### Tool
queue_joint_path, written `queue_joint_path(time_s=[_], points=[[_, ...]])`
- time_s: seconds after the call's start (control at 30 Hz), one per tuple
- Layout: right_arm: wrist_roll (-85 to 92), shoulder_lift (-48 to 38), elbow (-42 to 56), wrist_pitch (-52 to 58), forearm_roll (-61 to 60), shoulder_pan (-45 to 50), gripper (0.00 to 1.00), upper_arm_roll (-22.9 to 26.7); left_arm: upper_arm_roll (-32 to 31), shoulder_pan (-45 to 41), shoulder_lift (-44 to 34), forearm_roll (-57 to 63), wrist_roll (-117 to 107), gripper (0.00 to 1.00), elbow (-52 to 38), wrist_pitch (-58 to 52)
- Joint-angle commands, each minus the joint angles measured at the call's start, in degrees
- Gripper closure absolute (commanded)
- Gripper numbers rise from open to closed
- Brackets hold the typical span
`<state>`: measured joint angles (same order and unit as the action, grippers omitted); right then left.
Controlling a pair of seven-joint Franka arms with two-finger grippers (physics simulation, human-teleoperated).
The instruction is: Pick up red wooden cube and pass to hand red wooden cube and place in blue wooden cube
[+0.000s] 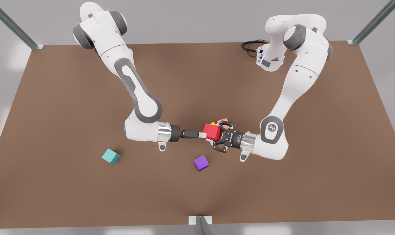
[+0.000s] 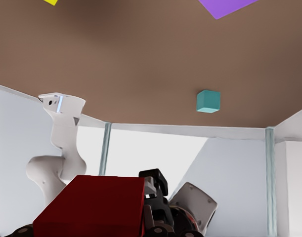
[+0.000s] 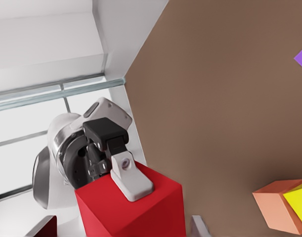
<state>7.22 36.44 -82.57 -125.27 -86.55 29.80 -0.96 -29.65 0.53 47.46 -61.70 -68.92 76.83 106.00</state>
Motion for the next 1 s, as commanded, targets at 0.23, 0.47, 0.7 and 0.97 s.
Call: queue_joint_path(time_s=[0.23, 0.47, 0.7, 0.97], points=[[3.2, 0.6, 0.2, 0.0, -0.5, 0.5, 0.00, 0.0, -0.6, 0.1, -0.1, -0.2, 0.6, 0.45, 0.0, -0.2], [4.2, 1.4, 0.8, -0.1, -1.5, 0.6, 0.00, 0.0, -0.7, 0.2, -0.2, -0.2, 0.3, 0.45, 0.0, -0.3], [4.4, 2.6, 2.1, 0.0, -2.2, 1.0, 0.00, 0.0, -0.7, 0.2, -0.2, -0.2, 0.3, 0.45, 0.0, -0.3], [4.3, 4.0, 3.8, 0.0, -2.3, 1.9, 0.00, 0.0, -0.8, 0.2, -0.2, -0.2, -0.5, 0.45, -0.4, -0.3]])
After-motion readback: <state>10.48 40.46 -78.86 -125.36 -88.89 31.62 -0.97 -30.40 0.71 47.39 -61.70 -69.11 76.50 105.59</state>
